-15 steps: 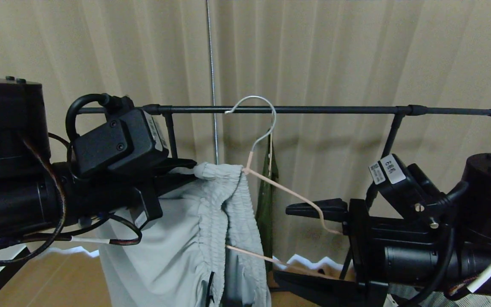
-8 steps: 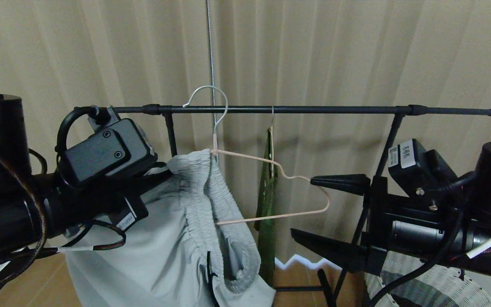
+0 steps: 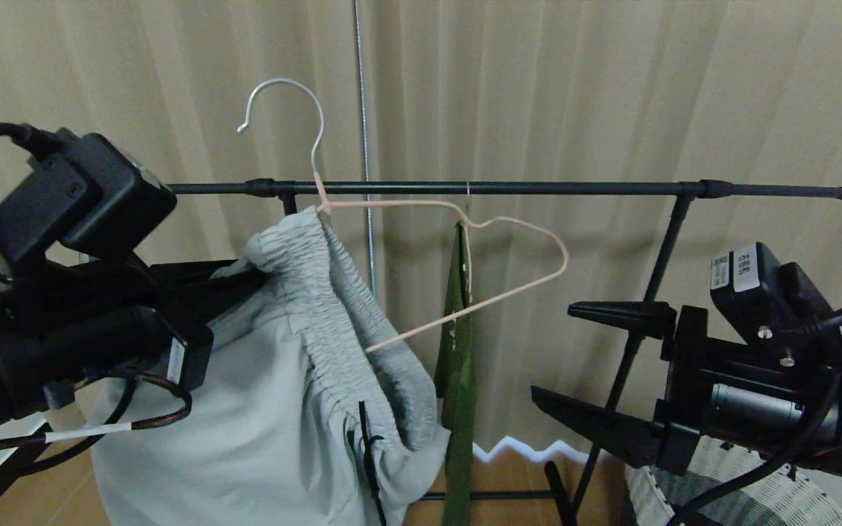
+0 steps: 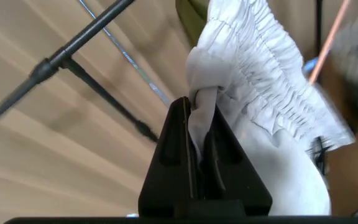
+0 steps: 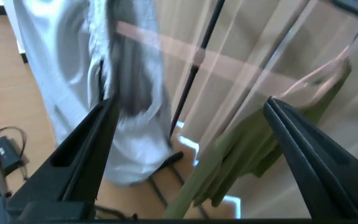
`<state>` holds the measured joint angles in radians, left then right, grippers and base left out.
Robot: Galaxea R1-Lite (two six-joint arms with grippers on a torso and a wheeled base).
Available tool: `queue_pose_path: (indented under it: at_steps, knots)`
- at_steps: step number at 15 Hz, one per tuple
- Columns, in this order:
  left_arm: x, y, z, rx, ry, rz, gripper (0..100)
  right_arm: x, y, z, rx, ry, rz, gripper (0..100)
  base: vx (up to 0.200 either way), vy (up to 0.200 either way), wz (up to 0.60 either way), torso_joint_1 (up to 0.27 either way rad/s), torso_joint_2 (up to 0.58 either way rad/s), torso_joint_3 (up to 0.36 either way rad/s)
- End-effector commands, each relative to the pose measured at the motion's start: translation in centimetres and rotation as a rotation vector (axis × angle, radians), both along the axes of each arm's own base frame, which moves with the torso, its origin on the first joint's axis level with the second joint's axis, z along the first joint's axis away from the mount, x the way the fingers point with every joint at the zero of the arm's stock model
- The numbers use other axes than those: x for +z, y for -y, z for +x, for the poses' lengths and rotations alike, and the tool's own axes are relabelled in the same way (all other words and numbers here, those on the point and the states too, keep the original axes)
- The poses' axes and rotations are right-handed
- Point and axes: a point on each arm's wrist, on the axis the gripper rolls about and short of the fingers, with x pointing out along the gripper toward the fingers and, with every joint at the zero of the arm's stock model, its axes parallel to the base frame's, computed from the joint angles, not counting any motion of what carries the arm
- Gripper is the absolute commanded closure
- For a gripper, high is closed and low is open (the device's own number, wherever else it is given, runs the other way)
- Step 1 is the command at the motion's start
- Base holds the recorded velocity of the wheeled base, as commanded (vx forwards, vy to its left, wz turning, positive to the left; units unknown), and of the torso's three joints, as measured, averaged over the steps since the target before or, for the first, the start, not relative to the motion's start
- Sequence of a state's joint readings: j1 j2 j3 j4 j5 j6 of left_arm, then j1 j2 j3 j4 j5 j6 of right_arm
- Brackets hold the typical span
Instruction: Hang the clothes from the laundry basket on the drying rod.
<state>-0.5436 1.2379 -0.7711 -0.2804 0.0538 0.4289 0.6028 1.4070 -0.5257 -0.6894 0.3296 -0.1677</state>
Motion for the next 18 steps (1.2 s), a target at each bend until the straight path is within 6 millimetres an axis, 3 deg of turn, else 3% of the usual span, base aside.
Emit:
queue_pose_path:
  at_steps: [1, 4, 8, 18]
  knots:
    - [0.5, 0.9, 0.3, -0.028, 0.029, -0.07, 100, -0.4, -0.2, 0.0, 0.003, -0.012, -0.009, 0, 0.0, 0.0, 0.0, 0.0, 0.0, 0.0]
    - [0.8, 2.5, 1.1, -0.072, 0.099, -0.123, 100, -1.2, -1.3, 0.5, 0.022, -0.04, -0.029, 0, 0.0, 0.0, 0.0, 0.0, 0.0, 0.0]
    - [1.4, 3.8, 0.7, -0.133, 0.119, -0.141, 100, -2.0, -2.1, 1.7, -0.014, -0.065, -0.052, 0, 0.0, 0.0, 0.0, 0.0, 0.0, 0.0]
    - [2.1, 3.8, 0.2, -0.15, 0.141, -0.157, 100, -4.5, -3.3, 3.8, -0.064, -0.1, -0.079, 0, 0.0, 0.0, 0.0, 0.0, 0.0, 0.0]
